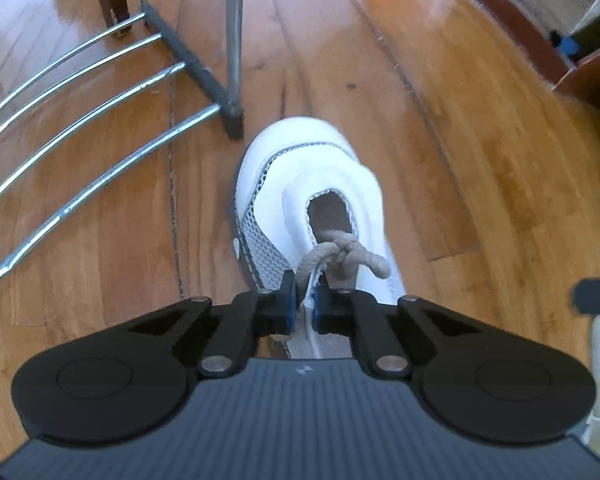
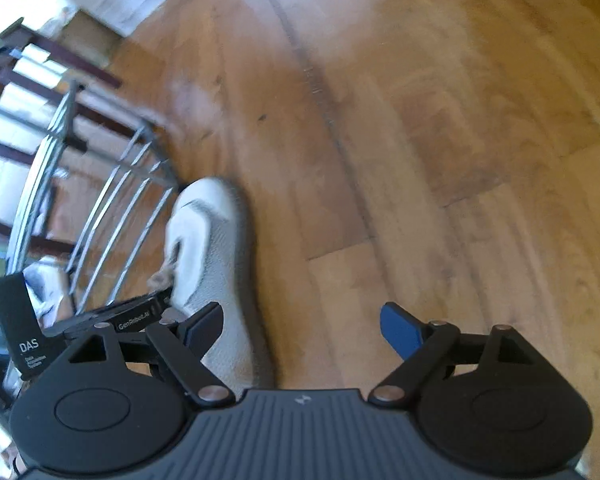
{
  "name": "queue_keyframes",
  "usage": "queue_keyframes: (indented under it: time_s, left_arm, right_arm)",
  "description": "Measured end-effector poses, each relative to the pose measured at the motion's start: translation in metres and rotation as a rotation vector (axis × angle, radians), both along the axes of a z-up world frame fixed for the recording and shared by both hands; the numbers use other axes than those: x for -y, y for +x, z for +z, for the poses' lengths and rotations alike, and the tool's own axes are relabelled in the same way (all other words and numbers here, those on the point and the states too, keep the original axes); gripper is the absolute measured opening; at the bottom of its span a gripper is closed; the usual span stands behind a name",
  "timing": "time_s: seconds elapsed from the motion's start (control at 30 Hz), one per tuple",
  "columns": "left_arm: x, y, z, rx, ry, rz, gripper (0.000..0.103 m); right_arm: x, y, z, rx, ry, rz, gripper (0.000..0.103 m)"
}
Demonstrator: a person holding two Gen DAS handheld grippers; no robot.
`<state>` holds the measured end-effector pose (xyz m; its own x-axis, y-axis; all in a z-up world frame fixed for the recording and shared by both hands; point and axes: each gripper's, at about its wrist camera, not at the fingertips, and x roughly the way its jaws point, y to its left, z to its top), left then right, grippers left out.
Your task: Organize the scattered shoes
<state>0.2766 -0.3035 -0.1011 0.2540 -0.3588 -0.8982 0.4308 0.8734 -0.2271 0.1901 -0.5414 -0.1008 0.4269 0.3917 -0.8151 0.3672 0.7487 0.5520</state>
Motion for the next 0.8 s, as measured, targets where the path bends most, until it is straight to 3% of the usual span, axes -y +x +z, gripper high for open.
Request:
queue_keyframes:
  time_s: [0.1, 0.17, 0.27, 0.3, 0.33, 0.4, 0.43, 0.5, 0.53, 0.57, 0.6, 0.63, 0.7, 0.73, 0.8]
  left_arm:
    - [-0.007, 0.002, -0.006, -0.024, -0.039, 0.031, 0.006]
    - [-0.003, 0.003, -0.008, -0.017, -0.023, 0.008, 0.006]
    - [0.001, 0.002, -0.007, -0.013, 0.012, -0.027, 0.01]
    - [0.002, 0.001, -0.008, -0.028, 0.015, -0.041, 0.022]
    - [0.003, 0.0, -0.01, -0.031, 0.027, -0.049, 0.047]
    - [0.007, -0.003, -0.016, -0.017, 0.064, -0.054, 0.078]
    - [0.008, -0.004, -0.022, 0.005, 0.091, -0.035, 0.083]
    - [0.007, 0.0, -0.037, -0.004, 0.093, 0.0, 0.081]
    - [0.001, 0.006, -0.045, -0.056, 0.046, 0.036, 0.077]
    - [-0.008, 0.013, -0.052, -0.133, -0.037, 0.091, 0.067]
    - [-0.014, 0.016, -0.053, -0.178, -0.084, 0.123, 0.048]
    - [-0.017, 0.019, -0.051, -0.195, -0.089, 0.135, 0.043]
    - [-0.019, 0.02, -0.042, -0.186, -0.073, 0.115, 0.038]
    - [-0.02, 0.019, -0.038, -0.187, -0.074, 0.116, 0.037]
    - [-0.024, 0.016, -0.03, -0.214, -0.09, 0.133, 0.037]
  right_arm:
    - [-0.027, 0.009, -0.008, 0.052, 0.021, 0.135, 0.087]
    - [-0.043, 0.014, -0.012, 0.075, 0.026, 0.206, 0.087]
    - [-0.072, 0.026, -0.022, 0.06, -0.055, 0.281, 0.087]
    - [-0.08, 0.03, -0.025, 0.054, -0.091, 0.299, 0.086]
    - [-0.086, 0.033, -0.028, 0.05, -0.122, 0.307, 0.085]
    - [-0.093, 0.04, -0.037, 0.045, -0.172, 0.296, 0.076]
    - [-0.095, 0.043, -0.042, 0.044, -0.171, 0.29, 0.061]
    - [-0.095, 0.045, -0.056, 0.047, -0.102, 0.276, 0.043]
    - [-0.095, 0.045, -0.061, 0.048, -0.072, 0.263, 0.038]
    - [-0.095, 0.044, -0.065, 0.051, -0.056, 0.241, 0.038]
    - [-0.095, 0.043, -0.067, 0.056, -0.05, 0.215, 0.038]
    - [-0.091, 0.041, -0.068, 0.054, -0.029, 0.189, 0.035]
    - [-0.078, 0.036, -0.071, 0.057, 0.041, 0.129, 0.032]
    - [-0.073, 0.034, -0.07, 0.064, 0.071, 0.114, 0.02]
    - [-0.067, 0.034, -0.062, 0.08, 0.102, 0.122, 0.021]
